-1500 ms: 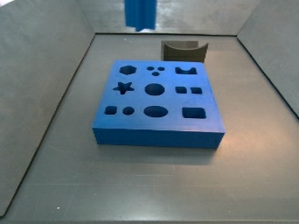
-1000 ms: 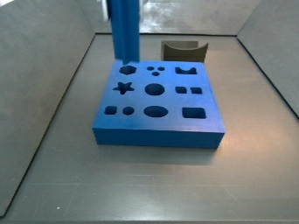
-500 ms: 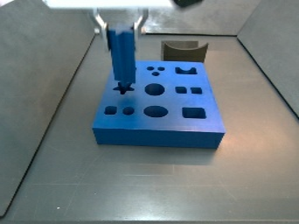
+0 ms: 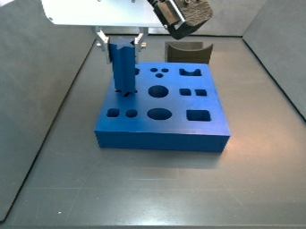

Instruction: Insert the star object.

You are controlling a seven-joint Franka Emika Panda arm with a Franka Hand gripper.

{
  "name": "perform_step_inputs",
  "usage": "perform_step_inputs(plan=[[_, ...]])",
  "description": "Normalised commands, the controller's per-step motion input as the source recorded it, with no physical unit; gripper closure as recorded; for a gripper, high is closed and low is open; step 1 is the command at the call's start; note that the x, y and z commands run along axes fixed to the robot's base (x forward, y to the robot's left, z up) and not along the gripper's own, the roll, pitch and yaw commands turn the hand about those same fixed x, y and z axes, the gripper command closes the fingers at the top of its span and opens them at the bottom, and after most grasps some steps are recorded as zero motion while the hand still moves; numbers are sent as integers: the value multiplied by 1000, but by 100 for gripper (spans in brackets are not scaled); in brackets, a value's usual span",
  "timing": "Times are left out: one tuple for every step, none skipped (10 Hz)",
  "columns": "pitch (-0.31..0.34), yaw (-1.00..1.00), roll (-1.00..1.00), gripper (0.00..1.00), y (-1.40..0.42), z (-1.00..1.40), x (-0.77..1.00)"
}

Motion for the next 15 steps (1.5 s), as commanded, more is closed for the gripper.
perform_step_inputs(plan=[[6,0,167,100,0,-303,0],[0,14,100,100,0,-274,0],[4,231,97,100,49,-274,40],[0,494,64,100,54,-271,49],[0,589,73,100,23,-294,126],[0,531,94,100,17,-317,94],[0,446,76,100,9,-303,43],[0,291,0,100,0,-306,0],[-10,166,-16,100,0,-354,0],[-30,109,-69,100,0,-389,0],[-19,43,-101,100,0,-409,23],[-51,57,-121,100,0,-431,0],[-86,43,-181,100,0,-417,0],[-113,60,-216,100,0,-414,0],[-123,97,-214,100,0,-440,0]])
